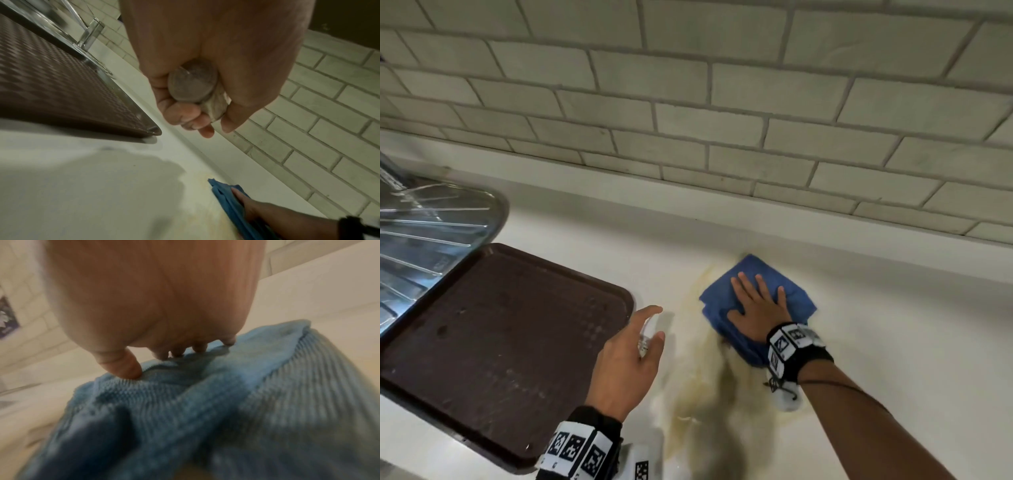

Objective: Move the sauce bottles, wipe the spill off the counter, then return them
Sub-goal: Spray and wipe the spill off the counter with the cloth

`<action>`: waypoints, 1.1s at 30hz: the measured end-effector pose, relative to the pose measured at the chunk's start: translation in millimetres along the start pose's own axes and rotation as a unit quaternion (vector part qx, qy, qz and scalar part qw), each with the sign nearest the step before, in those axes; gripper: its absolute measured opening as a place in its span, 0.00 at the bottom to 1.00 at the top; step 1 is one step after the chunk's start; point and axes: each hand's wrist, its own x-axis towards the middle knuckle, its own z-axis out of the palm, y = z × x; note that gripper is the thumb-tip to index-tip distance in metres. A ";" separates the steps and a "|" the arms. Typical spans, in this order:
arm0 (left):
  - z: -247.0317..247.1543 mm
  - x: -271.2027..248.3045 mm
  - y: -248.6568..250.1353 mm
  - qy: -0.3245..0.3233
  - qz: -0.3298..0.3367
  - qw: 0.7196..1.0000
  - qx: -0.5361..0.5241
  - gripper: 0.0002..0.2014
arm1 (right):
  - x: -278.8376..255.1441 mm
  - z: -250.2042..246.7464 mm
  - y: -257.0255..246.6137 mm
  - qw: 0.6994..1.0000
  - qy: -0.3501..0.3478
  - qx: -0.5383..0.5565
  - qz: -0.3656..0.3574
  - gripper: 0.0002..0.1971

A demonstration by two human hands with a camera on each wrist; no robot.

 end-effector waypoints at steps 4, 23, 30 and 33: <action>-7.2 -1.0 -6.1 -0.002 -0.011 1.000 0.001 0.19 | 44.2 -23.1 -11.0 0.999 -0.015 0.021 0.033 0.36; 6.2 17.3 9.6 -0.016 0.008 1.000 -0.001 0.19 | 49.6 -13.8 -28.4 0.998 -0.010 0.008 -0.057 0.32; 5.8 20.4 14.7 -0.017 0.006 1.000 -0.005 0.19 | 41.4 -29.1 40.7 0.995 -0.001 0.073 0.064 0.32; 12.0 23.0 19.5 -0.026 0.016 1.000 -0.004 0.19 | 6.2 -15.7 63.1 0.989 0.034 0.091 0.111 0.32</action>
